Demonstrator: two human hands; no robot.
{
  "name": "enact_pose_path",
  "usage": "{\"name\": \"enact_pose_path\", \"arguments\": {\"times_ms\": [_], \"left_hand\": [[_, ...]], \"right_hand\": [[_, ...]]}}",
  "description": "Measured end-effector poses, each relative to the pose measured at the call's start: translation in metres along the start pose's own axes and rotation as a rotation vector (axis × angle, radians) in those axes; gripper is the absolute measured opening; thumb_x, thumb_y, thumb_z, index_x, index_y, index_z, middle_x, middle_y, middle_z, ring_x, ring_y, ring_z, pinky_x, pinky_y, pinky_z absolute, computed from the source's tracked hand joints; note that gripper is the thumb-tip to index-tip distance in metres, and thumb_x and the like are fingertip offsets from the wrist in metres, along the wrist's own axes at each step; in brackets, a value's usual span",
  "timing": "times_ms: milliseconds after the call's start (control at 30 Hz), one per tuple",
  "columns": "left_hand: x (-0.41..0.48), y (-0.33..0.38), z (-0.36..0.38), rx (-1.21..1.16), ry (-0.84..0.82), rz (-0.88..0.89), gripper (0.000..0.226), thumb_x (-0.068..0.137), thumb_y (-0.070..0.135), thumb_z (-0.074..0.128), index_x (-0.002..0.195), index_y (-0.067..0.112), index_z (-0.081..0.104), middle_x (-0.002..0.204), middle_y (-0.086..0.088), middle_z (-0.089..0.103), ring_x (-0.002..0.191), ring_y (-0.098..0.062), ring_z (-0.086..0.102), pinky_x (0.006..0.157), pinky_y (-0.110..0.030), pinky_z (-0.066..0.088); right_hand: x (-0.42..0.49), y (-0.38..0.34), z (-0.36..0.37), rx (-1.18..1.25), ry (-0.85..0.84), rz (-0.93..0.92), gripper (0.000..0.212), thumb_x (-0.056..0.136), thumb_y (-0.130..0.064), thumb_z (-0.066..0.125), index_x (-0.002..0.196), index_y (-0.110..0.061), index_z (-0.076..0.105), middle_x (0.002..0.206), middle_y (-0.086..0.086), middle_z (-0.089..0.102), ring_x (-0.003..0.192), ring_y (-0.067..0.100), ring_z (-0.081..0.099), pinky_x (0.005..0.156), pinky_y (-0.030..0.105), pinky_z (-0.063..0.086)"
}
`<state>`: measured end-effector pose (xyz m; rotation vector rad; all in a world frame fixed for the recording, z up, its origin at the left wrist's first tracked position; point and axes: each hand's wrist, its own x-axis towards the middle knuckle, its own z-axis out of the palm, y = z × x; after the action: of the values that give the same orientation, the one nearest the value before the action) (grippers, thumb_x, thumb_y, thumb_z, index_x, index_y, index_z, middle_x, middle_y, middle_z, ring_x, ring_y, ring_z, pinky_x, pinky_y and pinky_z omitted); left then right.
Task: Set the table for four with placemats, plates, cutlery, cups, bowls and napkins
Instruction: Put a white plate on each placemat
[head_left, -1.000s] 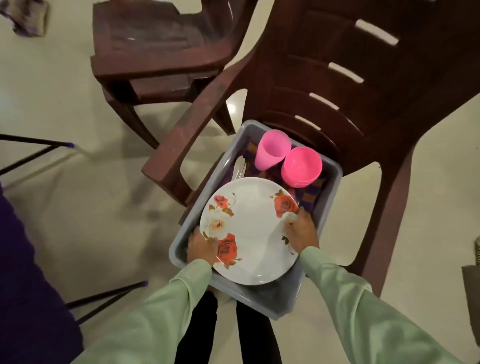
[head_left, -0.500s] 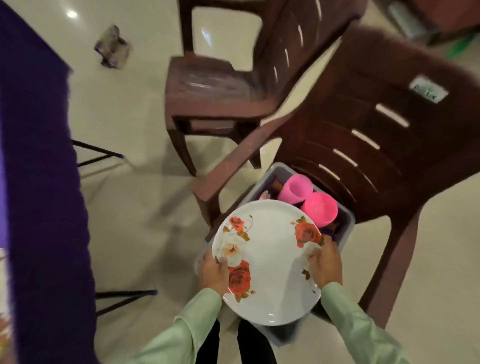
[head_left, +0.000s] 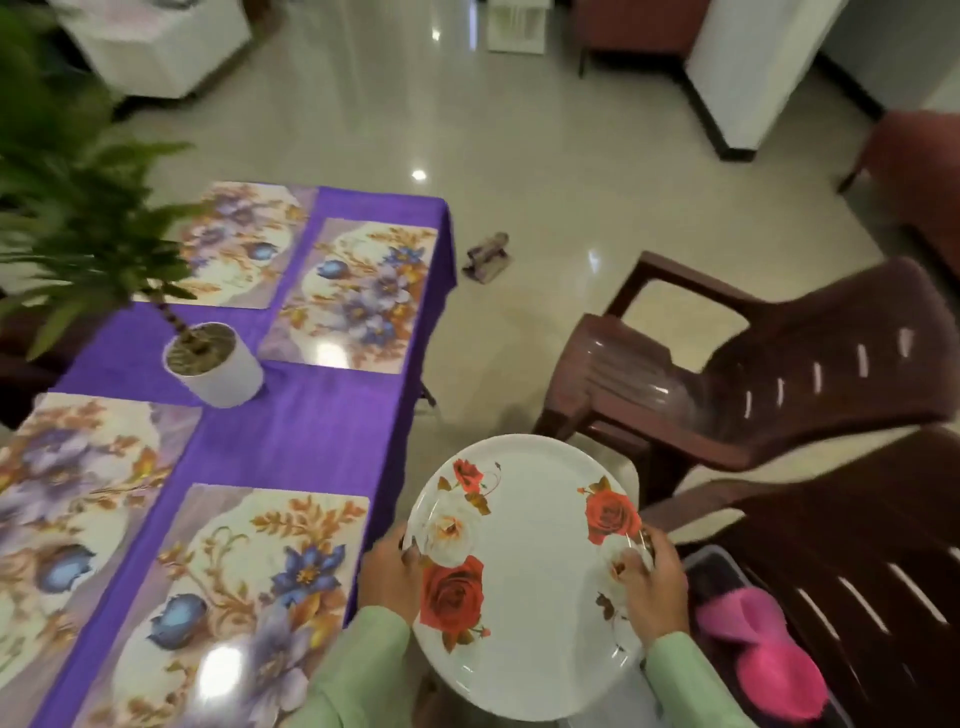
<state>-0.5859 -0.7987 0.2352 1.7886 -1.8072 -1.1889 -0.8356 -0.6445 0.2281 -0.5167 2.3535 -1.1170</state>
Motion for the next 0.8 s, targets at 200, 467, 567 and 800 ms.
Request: {"name": "enact_pose_path", "arguments": {"times_ms": [200,467,567,800], "left_hand": [[0.065,0.002,-0.097,-0.052,0.169,-0.019,0.038,0.090,-0.003,0.049,0.120,0.012,0.067,0.111,-0.008,0.071,0.104,-0.032,0.063,0.088,-0.033,0.047],[0.146,-0.009,-0.150,-0.124,0.339,-0.232,0.037,0.095,0.002,0.046,0.127,0.012,0.063,0.126,-0.012,0.065,0.114,-0.034,0.059,0.096,-0.037,0.044],[0.174,-0.025,-0.155,-0.133,0.343,-0.330,0.039,0.094,0.002,0.048,0.129,0.012,0.063,0.128,-0.014,0.064,0.117,-0.035,0.058,0.099,-0.039,0.044],[0.210,-0.042,-0.150,-0.090,0.405,-0.483,0.027,0.094,0.006,0.051,0.113,0.006,0.070,0.118,-0.018,0.068,0.111,-0.035,0.061,0.092,-0.036,0.042]], "right_hand": [[0.026,-0.116,0.080,-0.057,-0.187,-0.079,0.021,0.091,-0.009,0.055,0.104,-0.025,0.055,0.103,0.002,0.063,0.097,0.025,0.059,0.089,0.038,0.048],[0.077,-0.214,0.182,-0.159,-0.326,-0.135,0.017,0.084,-0.004,0.059,0.097,-0.010,0.068,0.090,0.010,0.068,0.087,0.032,0.062,0.077,0.035,0.048],[0.102,-0.224,0.220,-0.196,-0.381,-0.154,0.023,0.081,-0.004,0.058,0.098,-0.014,0.068,0.093,0.010,0.070,0.088,0.032,0.064,0.082,0.040,0.053],[0.138,-0.242,0.277,-0.223,-0.524,-0.170,0.026,0.088,0.003,0.053,0.111,-0.003,0.066,0.099,0.009,0.062,0.094,0.024,0.056,0.086,0.029,0.041]]}}
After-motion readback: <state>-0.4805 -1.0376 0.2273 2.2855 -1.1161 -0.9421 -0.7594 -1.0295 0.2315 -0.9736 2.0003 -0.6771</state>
